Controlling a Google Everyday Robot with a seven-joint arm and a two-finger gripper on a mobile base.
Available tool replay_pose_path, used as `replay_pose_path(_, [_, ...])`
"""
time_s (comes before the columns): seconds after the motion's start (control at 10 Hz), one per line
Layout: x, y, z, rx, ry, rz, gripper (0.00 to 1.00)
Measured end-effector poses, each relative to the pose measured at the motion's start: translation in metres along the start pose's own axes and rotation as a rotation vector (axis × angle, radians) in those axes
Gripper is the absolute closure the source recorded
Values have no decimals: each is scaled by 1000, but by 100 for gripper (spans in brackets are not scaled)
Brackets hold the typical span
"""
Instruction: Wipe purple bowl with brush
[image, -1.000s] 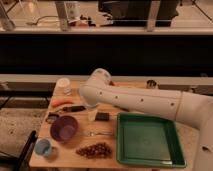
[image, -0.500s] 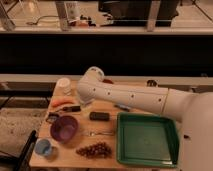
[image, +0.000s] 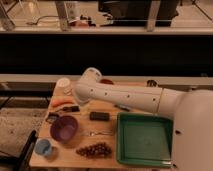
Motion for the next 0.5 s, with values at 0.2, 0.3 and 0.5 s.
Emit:
replay_pose_path(0.2, [-7,-4,8,0,-15,-21,20])
replay_pose_path(0.3, [-10,-7,13,4,-28,-33,20])
replay_pose_path(0.5, [-15,-12,17,9,-44,-56,20])
